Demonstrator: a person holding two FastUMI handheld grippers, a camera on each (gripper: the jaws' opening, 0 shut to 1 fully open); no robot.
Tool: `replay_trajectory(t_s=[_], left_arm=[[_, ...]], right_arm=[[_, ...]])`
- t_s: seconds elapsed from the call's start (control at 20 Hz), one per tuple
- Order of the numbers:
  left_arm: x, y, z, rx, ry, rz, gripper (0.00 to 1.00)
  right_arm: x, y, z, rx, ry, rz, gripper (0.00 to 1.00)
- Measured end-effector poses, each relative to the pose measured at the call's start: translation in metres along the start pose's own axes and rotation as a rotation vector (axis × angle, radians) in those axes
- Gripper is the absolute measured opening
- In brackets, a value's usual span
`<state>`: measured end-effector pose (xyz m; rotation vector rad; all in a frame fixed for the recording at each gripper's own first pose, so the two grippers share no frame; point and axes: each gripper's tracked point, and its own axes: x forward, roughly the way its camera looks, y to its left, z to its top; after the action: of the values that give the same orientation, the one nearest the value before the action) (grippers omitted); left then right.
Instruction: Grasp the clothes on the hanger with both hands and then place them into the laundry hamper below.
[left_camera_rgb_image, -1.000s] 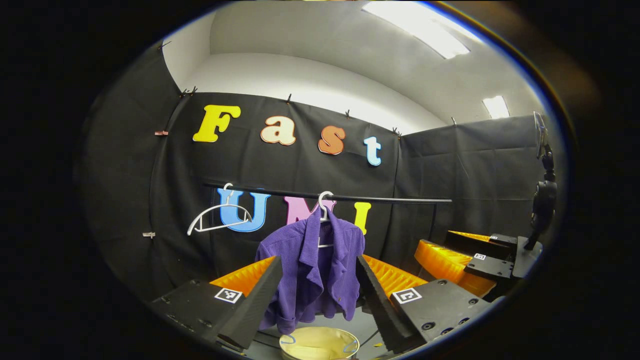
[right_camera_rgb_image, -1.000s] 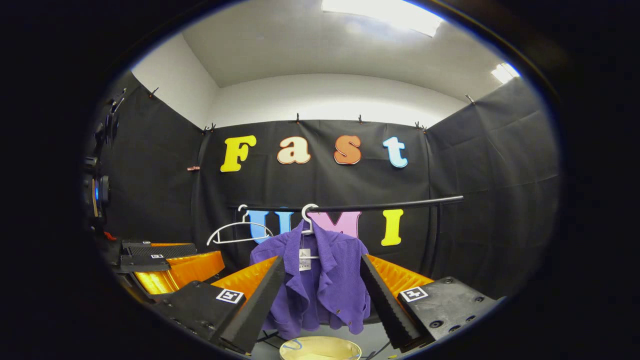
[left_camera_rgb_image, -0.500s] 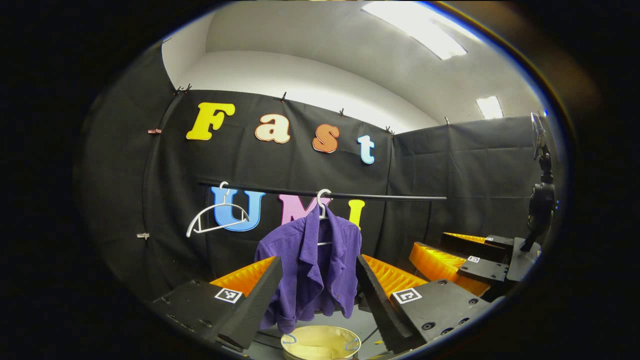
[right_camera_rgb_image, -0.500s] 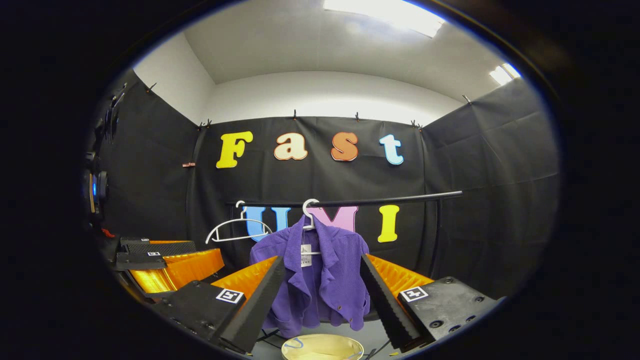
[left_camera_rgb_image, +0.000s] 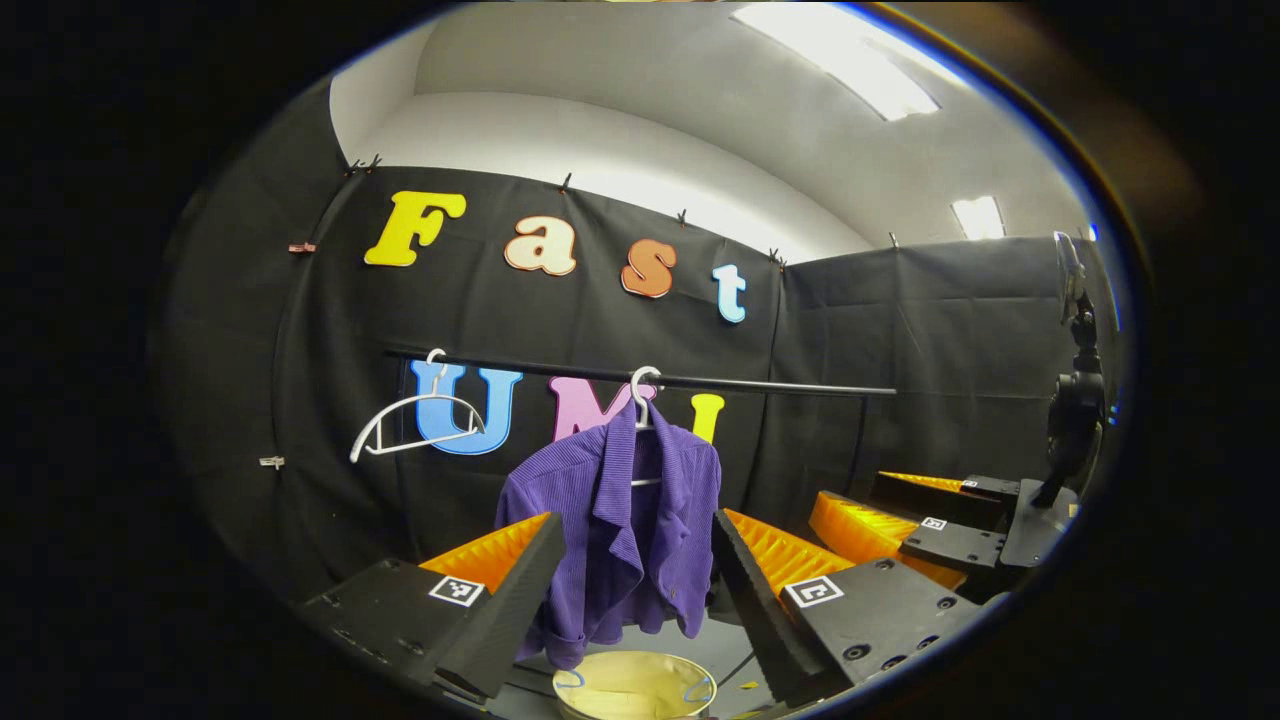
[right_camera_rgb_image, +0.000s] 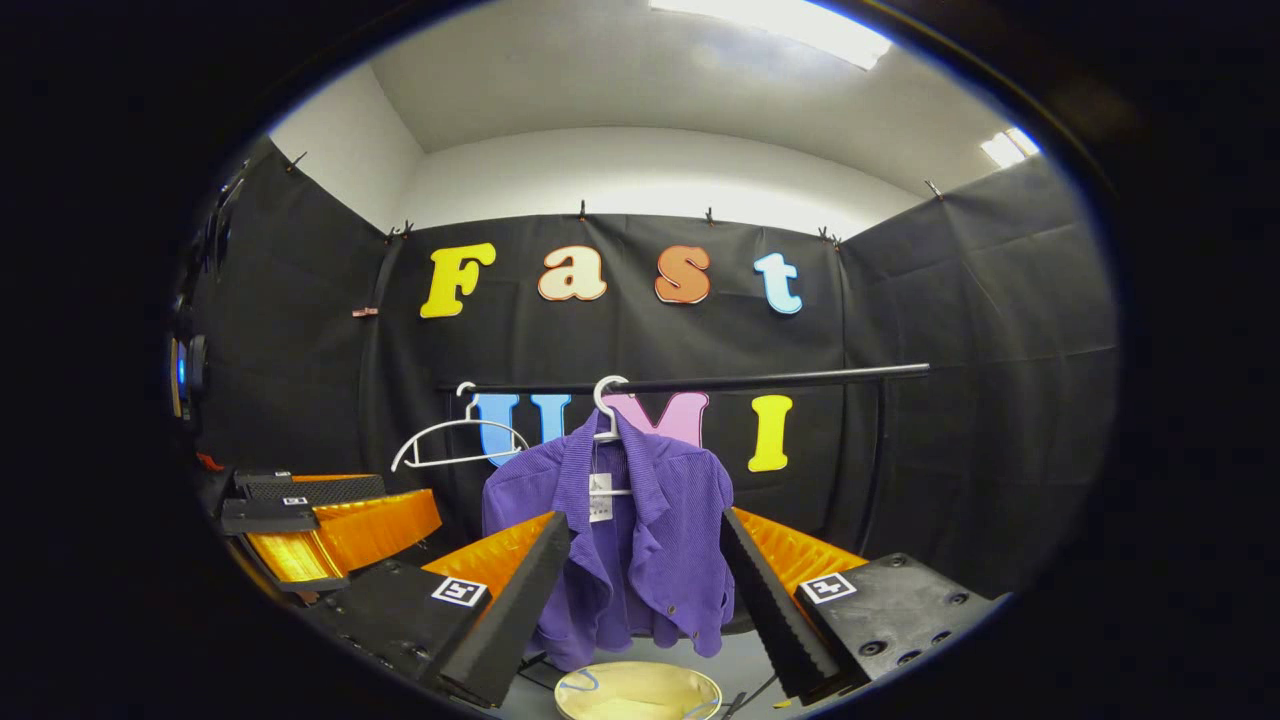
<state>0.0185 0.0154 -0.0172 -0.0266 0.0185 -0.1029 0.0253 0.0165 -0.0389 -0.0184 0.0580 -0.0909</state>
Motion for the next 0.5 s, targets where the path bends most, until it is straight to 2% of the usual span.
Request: replay_trajectory(t_s=[0.05, 0.2, 0.5], left_arm=[[0.006, 0.0, -0.002, 0.001, 0.001, 0.004, 0.93], [0.033, 0.0, -0.003, -0.002, -0.011, 0.02, 0.93], [0.1, -0.002, -0.024, -0.008, -0.026, 0.121, 0.93]], right_arm=[[0.007, -0.001, -0.002, 0.004, 0.001, 0.005, 0.95], [0.034, -0.007, -0.007, 0.021, -0.007, 0.033, 0.97], [0.111, -0.018, -0.033, 0.055, 0.012, 0.139, 0.98]])
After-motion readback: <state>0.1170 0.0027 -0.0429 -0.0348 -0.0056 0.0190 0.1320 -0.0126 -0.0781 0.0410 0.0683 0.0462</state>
